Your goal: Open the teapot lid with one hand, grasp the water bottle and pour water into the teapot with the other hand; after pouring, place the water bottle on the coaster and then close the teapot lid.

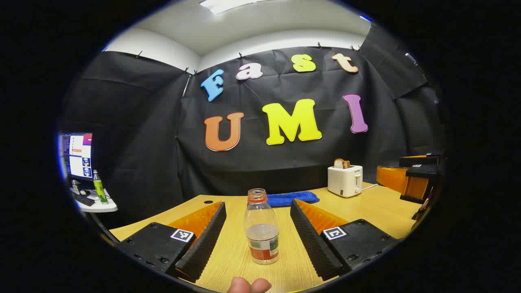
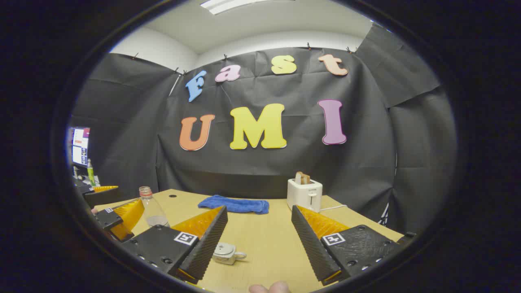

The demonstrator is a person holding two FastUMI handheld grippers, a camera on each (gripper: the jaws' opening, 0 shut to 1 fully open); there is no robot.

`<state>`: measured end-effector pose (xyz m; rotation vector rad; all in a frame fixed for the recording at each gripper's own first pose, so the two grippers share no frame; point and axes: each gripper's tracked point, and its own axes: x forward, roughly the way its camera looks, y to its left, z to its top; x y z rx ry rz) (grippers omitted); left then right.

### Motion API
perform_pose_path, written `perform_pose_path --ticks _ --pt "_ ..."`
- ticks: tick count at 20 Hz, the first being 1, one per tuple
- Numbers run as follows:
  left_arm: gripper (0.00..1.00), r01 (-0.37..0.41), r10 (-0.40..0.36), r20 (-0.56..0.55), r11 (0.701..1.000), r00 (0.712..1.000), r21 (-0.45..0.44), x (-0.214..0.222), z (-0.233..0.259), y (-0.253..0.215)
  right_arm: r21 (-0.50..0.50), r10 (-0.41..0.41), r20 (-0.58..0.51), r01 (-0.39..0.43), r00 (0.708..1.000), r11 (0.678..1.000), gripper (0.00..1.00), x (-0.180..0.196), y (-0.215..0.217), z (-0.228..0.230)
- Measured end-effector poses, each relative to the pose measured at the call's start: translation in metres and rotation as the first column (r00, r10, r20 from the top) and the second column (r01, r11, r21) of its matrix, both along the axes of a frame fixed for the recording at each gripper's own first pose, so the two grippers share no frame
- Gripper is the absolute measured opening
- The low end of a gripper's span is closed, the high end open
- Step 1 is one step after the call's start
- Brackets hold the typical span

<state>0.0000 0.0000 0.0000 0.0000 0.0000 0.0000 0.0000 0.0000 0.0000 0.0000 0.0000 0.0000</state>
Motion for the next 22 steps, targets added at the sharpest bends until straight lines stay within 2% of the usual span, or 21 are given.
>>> perform_pose_path --ticks 16,22 --pt "0.99 0.001 -0.001 -0.014 1.000 1.000 -0.005 -0.002 -0.002 0.002 -0.005 0.009 -0.011 -0.009 1.000 1.000 0.95 0.003 0.004 -0.009" --pt "0.99 -0.004 0.004 -0.017 1.000 1.000 0.006 -0.004 0.000 0.006 -0.010 0.052 -0.046 -0.052 0.998 0.999 0.95 0.007 0.019 -0.026"
